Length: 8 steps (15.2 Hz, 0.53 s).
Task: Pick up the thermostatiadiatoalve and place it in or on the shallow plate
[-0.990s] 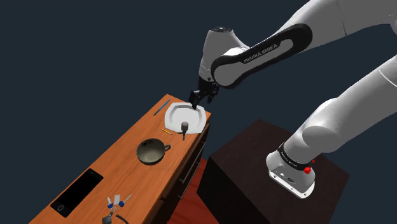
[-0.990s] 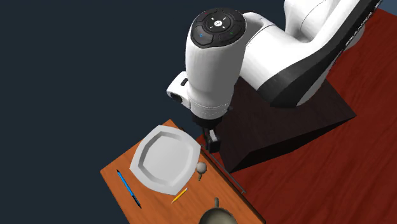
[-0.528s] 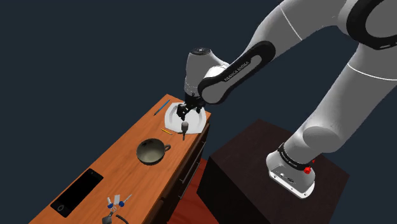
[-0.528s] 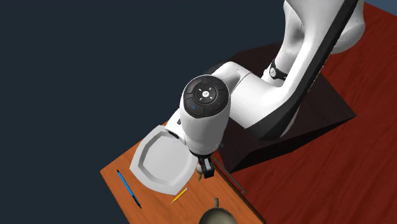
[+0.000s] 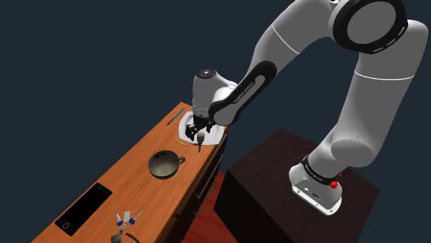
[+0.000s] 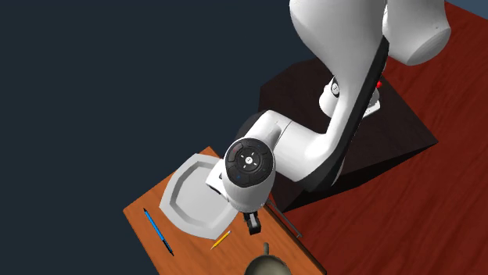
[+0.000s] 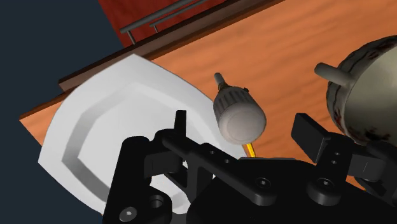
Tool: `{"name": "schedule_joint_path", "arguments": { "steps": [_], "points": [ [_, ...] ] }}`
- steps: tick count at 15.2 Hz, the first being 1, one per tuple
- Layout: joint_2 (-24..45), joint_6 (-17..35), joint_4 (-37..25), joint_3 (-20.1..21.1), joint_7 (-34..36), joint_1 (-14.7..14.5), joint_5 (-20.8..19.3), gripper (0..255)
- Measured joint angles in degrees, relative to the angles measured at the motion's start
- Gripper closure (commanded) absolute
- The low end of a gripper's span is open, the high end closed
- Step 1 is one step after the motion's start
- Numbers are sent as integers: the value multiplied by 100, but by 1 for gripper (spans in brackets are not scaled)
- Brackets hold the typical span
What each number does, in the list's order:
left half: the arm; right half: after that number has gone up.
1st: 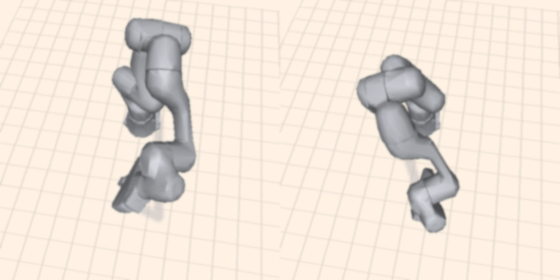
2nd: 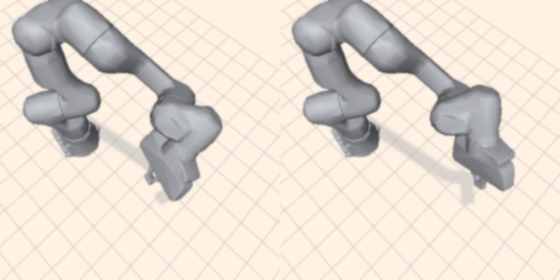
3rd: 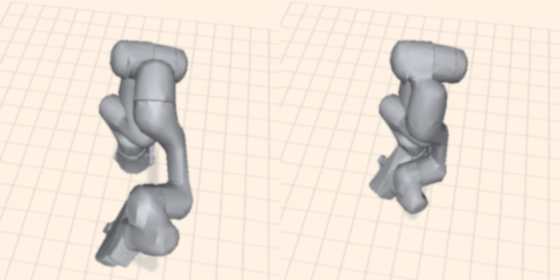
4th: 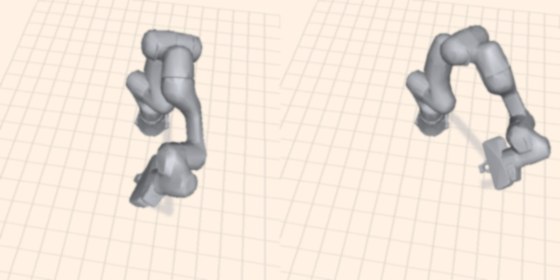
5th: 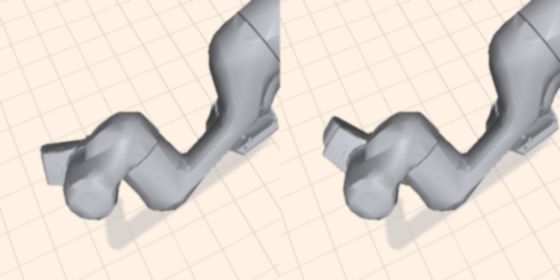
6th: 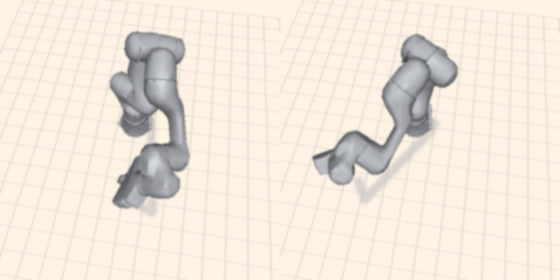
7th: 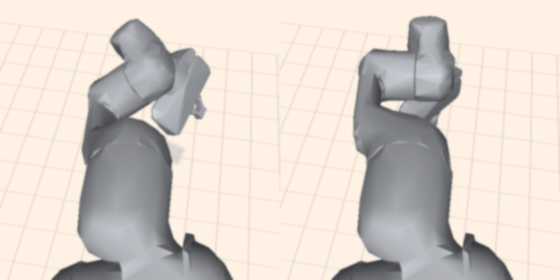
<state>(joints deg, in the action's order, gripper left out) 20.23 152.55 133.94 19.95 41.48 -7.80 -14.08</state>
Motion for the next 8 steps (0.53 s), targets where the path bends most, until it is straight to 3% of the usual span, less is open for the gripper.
{"name": "schedule_joint_path", "arguments": {
  "steps": [8],
  "points": [
    [261, 222, -31, -145, 132, -103, -189, 0]
  ]
}}
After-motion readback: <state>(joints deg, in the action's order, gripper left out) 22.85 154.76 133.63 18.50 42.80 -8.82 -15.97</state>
